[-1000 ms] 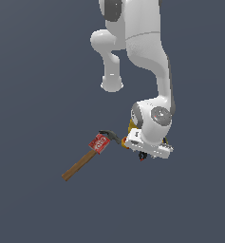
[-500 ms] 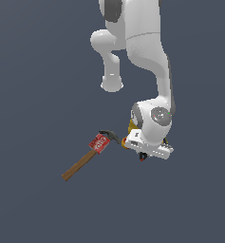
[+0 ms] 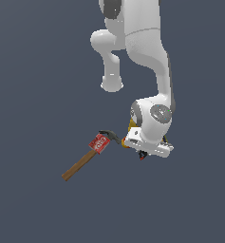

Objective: Pick up a designated object from a clutter of objects.

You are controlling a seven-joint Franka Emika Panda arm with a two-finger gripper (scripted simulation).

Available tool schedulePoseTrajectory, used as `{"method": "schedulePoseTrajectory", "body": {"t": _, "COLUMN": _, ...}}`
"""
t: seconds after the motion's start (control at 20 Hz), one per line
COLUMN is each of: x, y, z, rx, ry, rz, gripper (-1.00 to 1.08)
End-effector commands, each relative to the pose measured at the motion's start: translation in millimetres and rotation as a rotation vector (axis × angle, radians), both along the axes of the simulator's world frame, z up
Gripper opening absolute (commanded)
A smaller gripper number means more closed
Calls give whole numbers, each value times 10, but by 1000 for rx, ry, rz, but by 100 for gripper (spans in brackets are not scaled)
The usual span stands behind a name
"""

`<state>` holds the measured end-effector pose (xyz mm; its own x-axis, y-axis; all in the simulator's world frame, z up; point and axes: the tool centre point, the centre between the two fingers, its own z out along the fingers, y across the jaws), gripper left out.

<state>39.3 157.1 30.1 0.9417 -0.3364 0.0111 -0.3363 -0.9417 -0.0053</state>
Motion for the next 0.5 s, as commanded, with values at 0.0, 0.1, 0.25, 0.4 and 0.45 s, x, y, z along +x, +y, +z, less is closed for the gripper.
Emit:
{"method": "schedulePoseTrajectory", "body": {"t": 0.0, "x": -33, "y": -7, "z": 77, "rx": 0, "ry": 0, "rz": 1, "gripper": -100}}
{"method": "schedulePoseTrajectory", "body": {"t": 0.1, "x": -68, "y": -22, "z": 153, "rx": 0, "ry": 0, "rz": 1, "gripper": -100}}
{"method": "schedulePoseTrajectory", "body": {"t": 0.25, "x": -135, "y": -50, "z": 303, "rx": 0, "ry": 1, "rz": 1, "gripper": -100}}
{"method": "schedulePoseTrajectory", "body": {"t": 0.4, "x": -218, "y": -86, "z": 488, "rx": 0, "ry": 1, "rz": 1, "gripper": -100}}
{"method": "schedulePoseTrajectory", "body": {"t": 0.45, "x": -249, "y": -99, "z": 560, "rx": 0, "ry": 1, "rz": 1, "gripper": -100}}
